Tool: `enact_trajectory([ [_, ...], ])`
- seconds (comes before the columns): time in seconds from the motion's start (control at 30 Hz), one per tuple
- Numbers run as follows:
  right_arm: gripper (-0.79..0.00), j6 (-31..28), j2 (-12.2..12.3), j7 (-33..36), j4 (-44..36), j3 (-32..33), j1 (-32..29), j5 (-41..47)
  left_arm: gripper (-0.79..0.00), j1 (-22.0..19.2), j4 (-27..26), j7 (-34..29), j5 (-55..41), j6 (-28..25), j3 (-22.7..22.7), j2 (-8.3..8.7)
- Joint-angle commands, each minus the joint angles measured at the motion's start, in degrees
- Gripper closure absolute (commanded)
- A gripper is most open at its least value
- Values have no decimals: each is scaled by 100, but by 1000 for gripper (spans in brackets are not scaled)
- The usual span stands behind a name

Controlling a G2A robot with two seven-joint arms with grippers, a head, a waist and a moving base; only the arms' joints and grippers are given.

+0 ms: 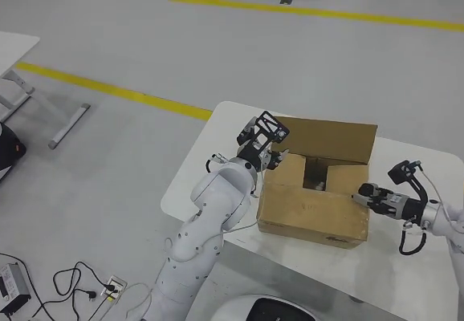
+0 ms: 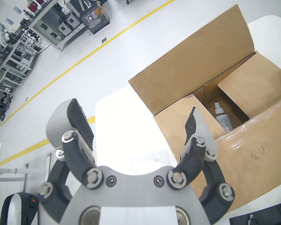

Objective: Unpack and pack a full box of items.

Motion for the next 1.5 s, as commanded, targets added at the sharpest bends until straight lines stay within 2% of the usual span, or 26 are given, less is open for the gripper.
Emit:
enact_trajectory([
  [0.0,-265,-40,37,-6,-91,-35,-61,83,-785,0,0,0,0,0,0,0],
  [0.07,-222,-86,84,-51,-196,-54,-145,251,-785,0,0,0,0,0,0,0],
  [0.17,-203,-122,176,-87,-407,-130,-282,510,-785,0,0,0,0,0,0,0],
  [0.2,-151,-128,214,-94,-487,-154,-321,564,-785,0,0,0,0,0,0,0],
  [0.27,-163,-135,292,-100,-598,-167,-397,721,-785,0,0,0,0,0,0,0],
  [0.4,-120,-134,456,-99,-875,-225,-523,825,-785,0,0,0,0,0,0,0],
  [0.5,-132,-288,578,-253,-1153,-289,-670,862,-785,0,0,0,0,0,0,0],
  [0.6,-206,-544,714,-509,-1458,-317,-849,871,-785,0,0,0,0,0,0,0],
  [0.67,-357,-657,813,-622,-1650,-337,-970,855,-785,0,0,0,0,0,0,0],
  [0.77,-422,-780,946,-745,-1860,-330,-1126,876,-785,0,0,0,0,0,0,0],
  [0.83,-526,-791,1025,-756,-2064,-351,-1236,940,-785,0,0,0,0,0,0,0],
  [0.97,-566,-791,1186,-756,-2486,-435,-1446,1163,-785,77,13,127,51,17,-13,18],
  [1.03,-536,-791,1279,-756,-2674,-509,-1545,1259,-785,82,12,118,37,12,-11,25],
  [1.1,-570,-791,1381,-756,-2921,-666,-1645,1359,-785,81,-3,72,-34,17,-3,26],
  [1.23,-523,-791,1619,-756,-3167,-922,-1752,1580,-785,91,-46,18,-28,29,31,36],
  [1.27,-462,-791,1678,-756,-3212,-1003,-1762,1612,-785,93,-56,13,-14,31,39,39],
  [1.3,-465,-791,1737,-756,-3227,-1075,-1763,1646,-785,94,-63,11,15,38,45,43],
  [1.37,-523,-791,1845,-756,-3224,-1214,-1745,1727,-785,96,-66,10,25,51,48,45],
  [1.47,-517,-791,1993,-756,-3245,-1481,-1685,1806,-785,96,-66,10,25,51,48,45],
])
